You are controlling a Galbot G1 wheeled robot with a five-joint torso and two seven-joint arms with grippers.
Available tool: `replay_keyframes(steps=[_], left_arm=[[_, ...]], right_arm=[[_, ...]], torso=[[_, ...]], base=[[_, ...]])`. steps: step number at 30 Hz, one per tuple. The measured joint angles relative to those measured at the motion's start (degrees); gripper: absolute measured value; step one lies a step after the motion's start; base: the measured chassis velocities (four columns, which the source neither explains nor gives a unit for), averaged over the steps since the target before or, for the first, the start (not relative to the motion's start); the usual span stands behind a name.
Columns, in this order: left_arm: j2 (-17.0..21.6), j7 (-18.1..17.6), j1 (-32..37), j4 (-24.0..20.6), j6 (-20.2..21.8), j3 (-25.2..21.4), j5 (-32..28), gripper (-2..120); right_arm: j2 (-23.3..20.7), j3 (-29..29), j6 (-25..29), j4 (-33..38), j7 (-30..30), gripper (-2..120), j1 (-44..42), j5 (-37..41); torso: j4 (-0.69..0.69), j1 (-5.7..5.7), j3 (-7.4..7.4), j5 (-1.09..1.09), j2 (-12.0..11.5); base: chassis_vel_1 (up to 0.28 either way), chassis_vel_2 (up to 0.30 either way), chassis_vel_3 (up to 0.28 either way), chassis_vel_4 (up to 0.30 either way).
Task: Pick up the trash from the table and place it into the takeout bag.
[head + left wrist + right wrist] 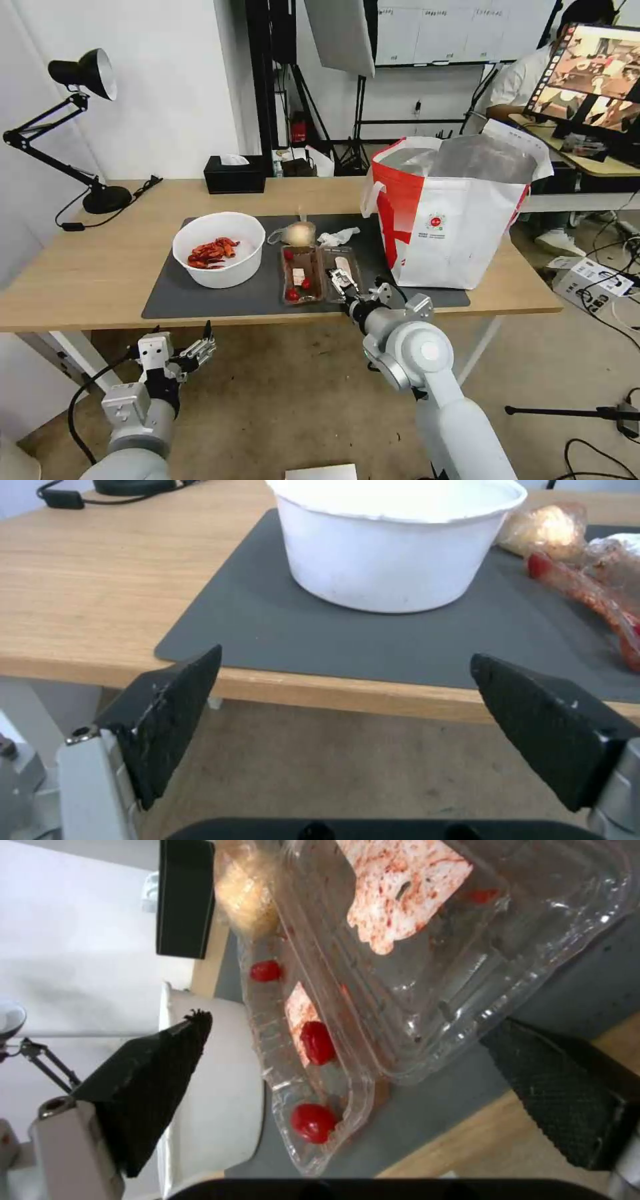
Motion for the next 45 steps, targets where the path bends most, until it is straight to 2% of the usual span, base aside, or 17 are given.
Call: replay_keyframes(steps=[10, 29, 45], left_arm=[[-0.4, 0.1, 0.8, -0.5, -0.1, -0.3, 0.1, 100], [-0.5, 0.1, 1.4, -0.7, -1.1, -0.8, 0.2, 100], [-0.6, 0.1, 1.8, -0.8, -1.3, -1.3, 0.2, 100]], right_arm=[[-0.4, -0.8, 0.1, -0.3, -5.0, 100, -0.6, -5.4], [-1.9, -3.7, 0.6, 1.4, -13.8, 100, -0.5, -23.1], [-2.5, -7.4, -0.9, -0.4, -18.3, 100, 4.7, -25.1]], torso=[[0.02, 0.02, 0.02, 0.01, 0.0], [0.01, 0.01, 0.01, 0.01, 0.0], [0.01, 0.01, 0.01, 0.0, 0.0]], base=[[0.0, 0.0, 0.0, 0.0], [0.0, 0.0, 0.0, 0.0], [0.0, 0.0, 0.0, 0.0]])
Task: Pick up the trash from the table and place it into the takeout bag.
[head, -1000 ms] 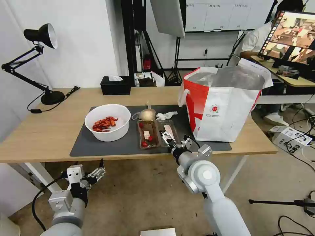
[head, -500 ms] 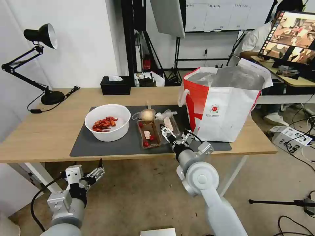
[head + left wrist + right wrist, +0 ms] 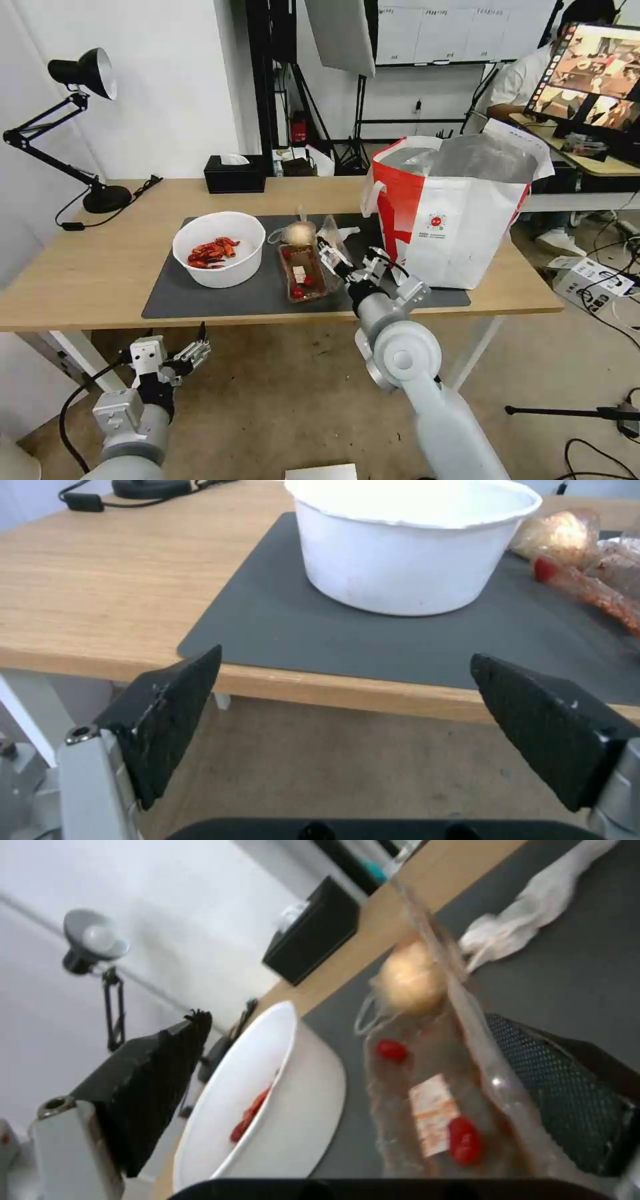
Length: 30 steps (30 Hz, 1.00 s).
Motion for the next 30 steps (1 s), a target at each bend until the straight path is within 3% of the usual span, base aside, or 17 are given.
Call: replay_keyframes(steps=[3, 7, 19, 23, 25, 26, 29, 30], left_arm=[[0.0, 0.0, 0.1, 0.0, 0.0, -0.2, 0.0, 100], [-0.1, 0.0, 0.3, 0.0, 0.0, -0.2, 0.0, 100], [0.3, 0.0, 0.4, -0.1, 0.0, -0.3, -0.1, 100], [0.4, -0.1, 0.4, -0.2, 0.0, -0.4, -0.2, 100], [0.5, 0.0, 0.4, -0.2, -0.1, -0.4, -0.3, 100], [0.5, 0.0, 0.4, -0.2, -0.1, -0.4, -0.3, 100], [0.8, 0.6, 0.1, 0.0, -1.5, -0.4, -0.5, 100], [0.8, 0.6, 0.1, 0.0, -1.5, -0.4, -0.5, 100]], right_arm=[[1.6, -1.0, -3.7, -2.0, 3.3, 100, 2.7, 9.3], [2.8, -1.8, -7.0, -5.4, 7.3, 100, 4.9, 15.6], [2.6, -2.2, -7.7, -6.3, 9.7, 100, 5.9, 19.1], [0.1, -2.5, -7.8, -5.7, 7.0, 100, 7.6, 15.6], [-3.7, -4.0, -8.1, -6.7, 2.3, 93, 10.6, 7.6], [-3.7, -4.0, -8.1, -6.7, 2.3, 93, 10.6, 7.6], [-9.9, -7.9, -7.9, -11.4, -9.0, 78, 17.6, -5.5], [-9.9, -7.9, -7.9, -11.4, -9.0, 78, 17.6, -5.5]], torso=[[0.01, 0.0, 0.0, 0.0, 0.0], [0.01, 0.0, 0.0, 0.01, 0.0], [0.0, 0.0, -0.01, 0.01, 0.0], [0.0, 0.0, -0.01, 0.01, 0.0], [0.0, 0.0, -0.01, 0.02, 0.0], [0.0, 0.0, -0.01, 0.02, 0.0], [0.0, 0.0, 0.0, 0.01, 0.0], [0.0, 0.0, 0.0, 0.01, 0.0]], base=[[0.0, 0.0, 0.0, 0.0], [0.0, 0.0, 0.0, 0.0], [0.0, 0.0, 0.0, 0.0], [0.0, 0.0, 0.0, 0.0], [0.0, 0.0, 0.0, 0.0], [0.0, 0.0, 0.0, 0.0], [0.0, 0.0, 0.0, 0.0], [0.0, 0.0, 0.0, 0.0]])
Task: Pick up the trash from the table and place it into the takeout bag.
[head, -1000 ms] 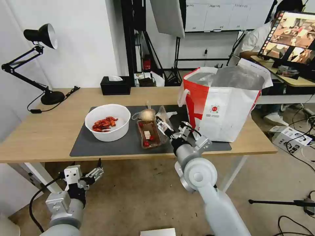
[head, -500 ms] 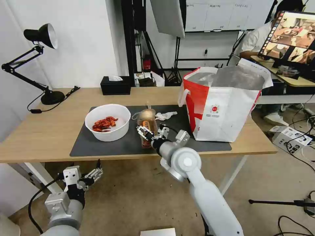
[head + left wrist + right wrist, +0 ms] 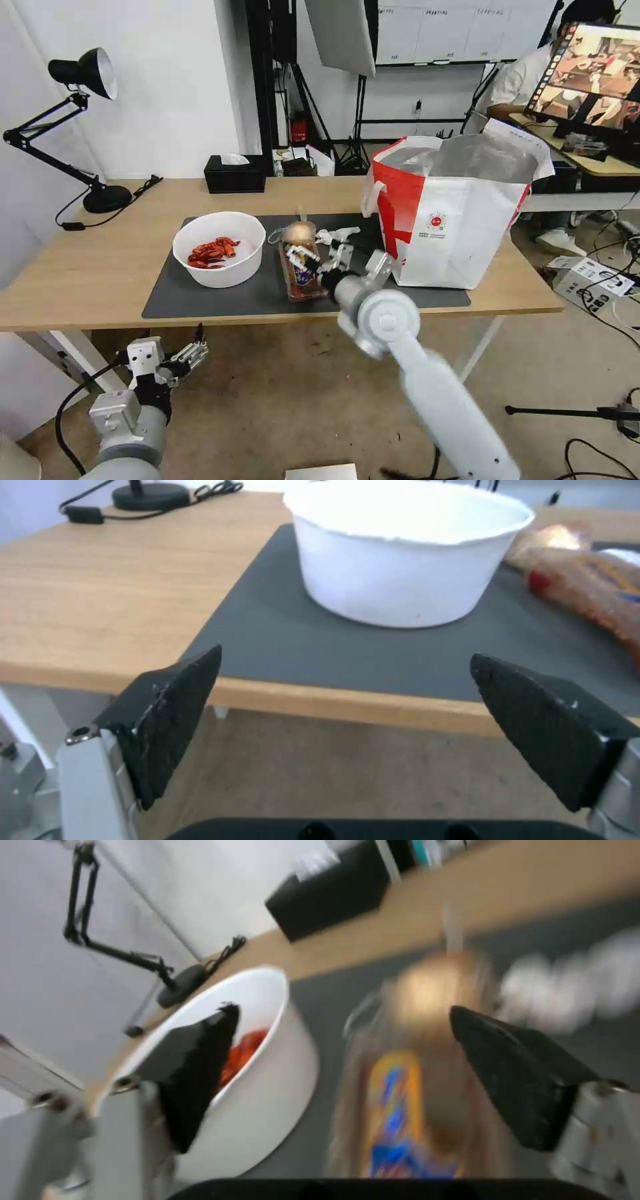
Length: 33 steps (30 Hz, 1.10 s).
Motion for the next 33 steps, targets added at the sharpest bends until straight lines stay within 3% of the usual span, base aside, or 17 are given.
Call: replay_keyframes(steps=[2, 3, 6, 21, 28, 33], left_arm=[[0.4, 1.1, -0.6, 0.4, -0.9, 0.2, -0.8, 100], [0.4, 1.1, -0.6, 0.4, -0.9, 0.2, -0.8, 100], [1.3, 1.7, -1.8, 0.7, -1.2, 0.6, -2.6, 100], [4.1, 1.9, -5.0, 2.1, -1.3, 0.8, -5.4, 100], [4.9, 2.0, -6.0, 2.8, -1.5, 1.3, -6.6, 100], [6.4, 1.9, -8.1, 3.1, -1.3, 2.2, -13.3, 100]], right_arm=[[-3.0, -2.9, 2.3, -4.6, -7.7, 67, 5.0, -7.4], [-3.0, -2.9, 2.3, -4.6, -7.7, 67, 5.0, -7.4], [-4.9, -6.7, 5.3, -11.0, -15.3, 54, 10.6, -14.2], [-1.8, -14.0, 3.8, -23.1, -20.4, 0, 16.2, -14.0], [-1.7, -14.1, 2.7, -23.0, -19.6, 0, 15.0, -12.9], [-2.0, -13.4, 2.1, -22.4, -18.5, 0, 13.9, -11.7]], torso=[[0.01, 0.0, 0.0, 0.0, 0.0], [0.01, 0.0, 0.0, 0.0, 0.0], [0.0, 0.0, 0.0, 0.0, 0.0], [0.01, 0.0, 0.01, 0.0, 0.0], [0.01, 0.0, 0.0, -0.01, 0.0], [0.01, -0.01, 0.0, -0.01, 0.0]], base=[[0.0, 0.0, 0.0, 0.0], [0.0, 0.0, 0.0, 0.0], [0.0, 0.0, 0.0, 0.0], [0.0, 0.0, 0.0, 0.0], [0.0, 0.0, 0.0, 0.0], [0.0, 0.0, 0.0, 0.0]])
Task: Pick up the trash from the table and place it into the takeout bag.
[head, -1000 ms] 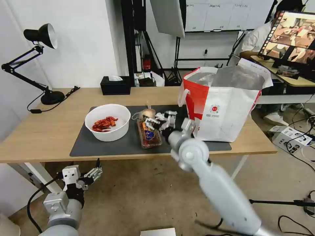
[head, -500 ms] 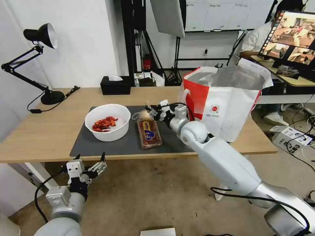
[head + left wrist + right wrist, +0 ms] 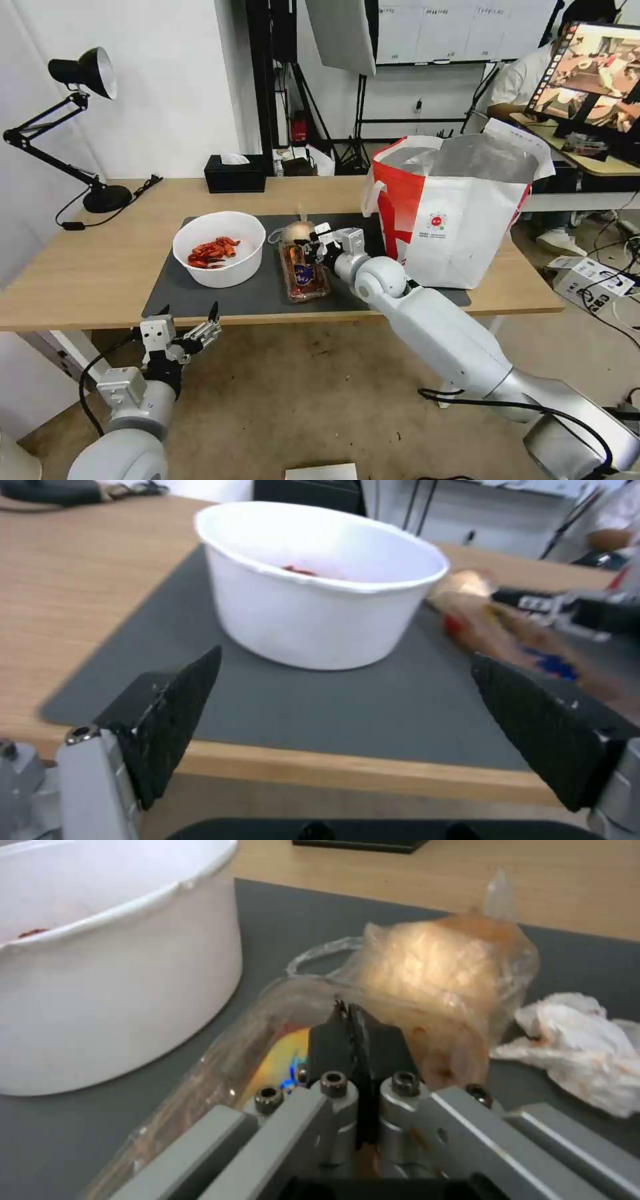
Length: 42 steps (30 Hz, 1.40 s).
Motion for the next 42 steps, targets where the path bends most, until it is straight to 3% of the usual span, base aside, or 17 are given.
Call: replay_keyframes(steps=[9, 14, 16, 17, 20, 31, 42], left_arm=[[4.5, 0.0, -3.6, 1.4, 0.1, 1.5, -8.9, 100], [8.4, -0.1, -7.6, 3.1, 0.0, 3.9, -16.8, 100], [11.0, 0.0, -10.1, 3.8, -0.3, 5.2, -23.5, 100], [11.0, 0.0, -10.1, 3.8, -0.3, 5.2, -23.5, 100], [13.2, 0.0, -13.6, 5.7, -0.3, 7.5, -31.2, 100], [12.9, 0.5, -18.2, 8.6, 0.0, 12.6, -36.8, 100], [12.0, 1.0, -21.2, 12.6, 1.4, 13.2, -41.3, 100]], right_arm=[[-0.8, 0.5, -0.6, 0.9, 0.7, 0, -0.9, 0.5], [-1.0, 0.5, -1.0, 1.7, 1.1, 0, -1.3, 1.0], [-1.1, 0.5, -1.2, 2.3, 1.3, 0, -1.5, 1.4], [-1.1, 0.5, -1.2, 2.3, 1.3, 0, -1.5, 1.4], [-1.3, 0.5, -1.2, 3.4, 1.8, 0, -1.5, 1.7], [-1.6, -0.4, -1.3, 4.9, 2.3, 0, -0.2, 2.1], [-0.3, -2.5, -1.3, 2.0, 2.0, 0, 1.4, 2.2]], torso=[[0.0, 0.0, 0.0, 0.0, 0.0], [0.0, 0.0, 0.0, -0.01, 0.0], [0.0, 0.0, 0.0, 0.0, 0.0], [0.0, 0.0, 0.0, 0.0, 0.0], [0.0, 0.01, 0.0, 0.0, 0.0], [0.0, 0.01, 0.0, 0.0, 0.0], [0.0, 0.0, 0.0, 0.0, 0.0]], base=[[0.0, 0.0, 0.0, 0.0], [0.0, 0.0, 0.0, 0.0], [0.0, 0.0, 0.0, 0.0], [0.0, 0.0, 0.0, 0.0], [0.0, 0.0, 0.0, 0.0], [0.0, 0.0, 0.0, 0.0], [0.0, 0.0, 0.0, 0.0]])
